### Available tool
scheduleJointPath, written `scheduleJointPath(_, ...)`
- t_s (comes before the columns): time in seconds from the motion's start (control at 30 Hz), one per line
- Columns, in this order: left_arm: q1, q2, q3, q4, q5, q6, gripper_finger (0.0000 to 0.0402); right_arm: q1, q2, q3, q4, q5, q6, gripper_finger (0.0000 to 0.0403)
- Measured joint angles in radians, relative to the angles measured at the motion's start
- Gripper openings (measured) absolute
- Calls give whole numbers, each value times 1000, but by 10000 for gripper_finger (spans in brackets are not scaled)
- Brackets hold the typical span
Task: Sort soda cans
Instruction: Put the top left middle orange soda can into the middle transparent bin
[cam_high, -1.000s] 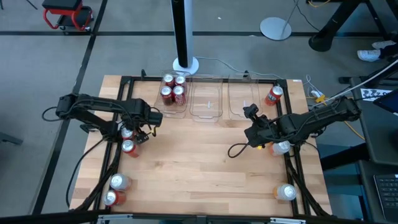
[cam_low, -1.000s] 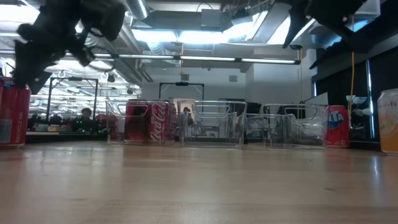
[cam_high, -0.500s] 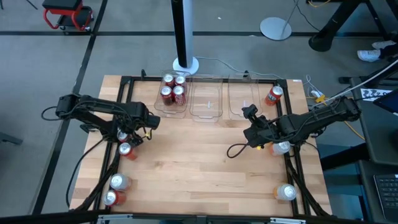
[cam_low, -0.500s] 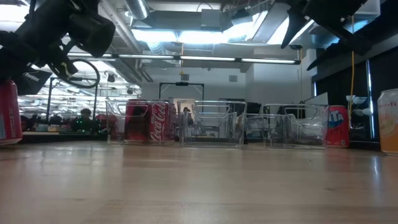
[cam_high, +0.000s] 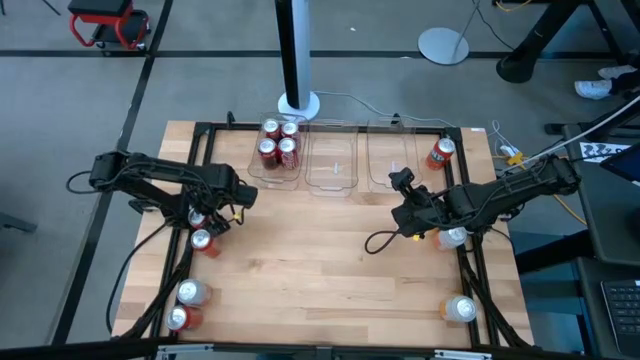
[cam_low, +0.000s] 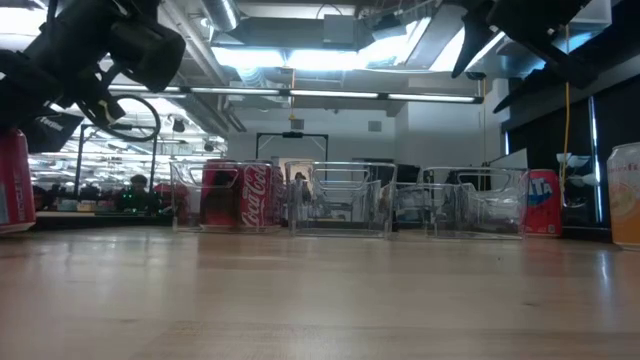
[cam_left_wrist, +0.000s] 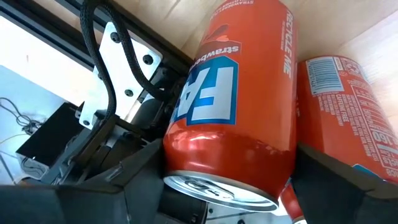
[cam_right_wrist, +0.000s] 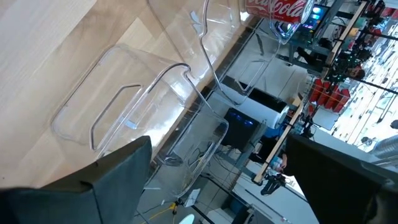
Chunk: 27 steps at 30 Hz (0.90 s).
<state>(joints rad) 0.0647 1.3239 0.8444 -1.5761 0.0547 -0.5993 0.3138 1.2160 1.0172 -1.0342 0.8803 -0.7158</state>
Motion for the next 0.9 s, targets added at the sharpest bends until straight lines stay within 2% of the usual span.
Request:
scheduleJointPath(0.23,0,2,21,10,-18,9,281,0,0,0,0,1,0,369)
scheduleJointPath(0.6,1,11,183,20,-40,-3,280,0,0,0,1,2,0,369)
scheduleJointPath(0.9,-29,137,333,105,-51,42,280,1,0,1,9,-20,0,369)
